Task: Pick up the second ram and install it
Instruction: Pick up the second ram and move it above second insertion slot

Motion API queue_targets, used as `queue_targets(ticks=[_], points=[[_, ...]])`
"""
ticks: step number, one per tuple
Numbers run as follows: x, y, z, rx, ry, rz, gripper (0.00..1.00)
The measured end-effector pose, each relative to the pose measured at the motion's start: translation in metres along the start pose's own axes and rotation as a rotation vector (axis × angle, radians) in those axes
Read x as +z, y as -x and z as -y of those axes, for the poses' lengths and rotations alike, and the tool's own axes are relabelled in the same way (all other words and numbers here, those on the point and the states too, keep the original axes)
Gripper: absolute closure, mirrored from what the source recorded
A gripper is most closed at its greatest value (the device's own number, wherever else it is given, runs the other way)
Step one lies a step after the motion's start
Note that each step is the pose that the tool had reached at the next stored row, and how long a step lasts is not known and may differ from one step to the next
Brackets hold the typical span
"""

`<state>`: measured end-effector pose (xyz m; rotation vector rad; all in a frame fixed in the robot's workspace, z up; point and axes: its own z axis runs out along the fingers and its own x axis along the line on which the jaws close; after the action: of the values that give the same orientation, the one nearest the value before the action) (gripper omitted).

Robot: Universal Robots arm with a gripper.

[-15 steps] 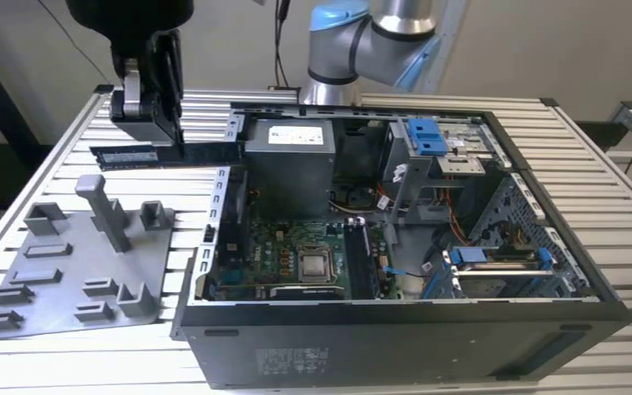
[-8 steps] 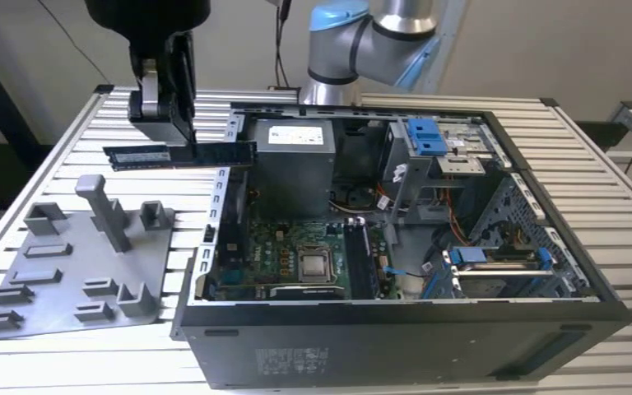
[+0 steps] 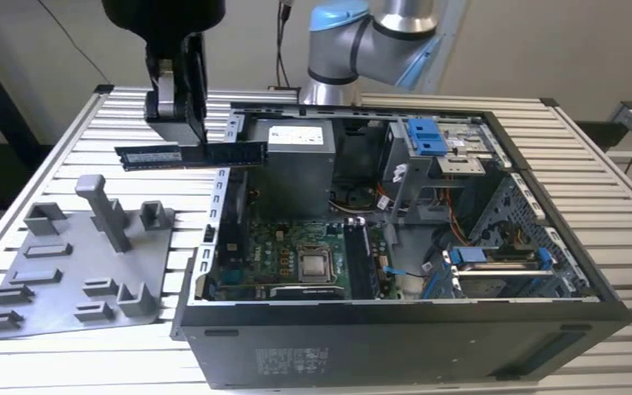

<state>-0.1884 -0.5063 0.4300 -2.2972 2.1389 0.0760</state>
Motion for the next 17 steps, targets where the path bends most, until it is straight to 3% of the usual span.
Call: queue_targets(ticks=[10, 17], points=[[-0.0005, -0.0012, 0.0163, 0.0, 0.0, 0.0001, 0.86], [-0.0007, -0.0016, 0.0224, 0.0, 0.0, 0.0, 0.86]])
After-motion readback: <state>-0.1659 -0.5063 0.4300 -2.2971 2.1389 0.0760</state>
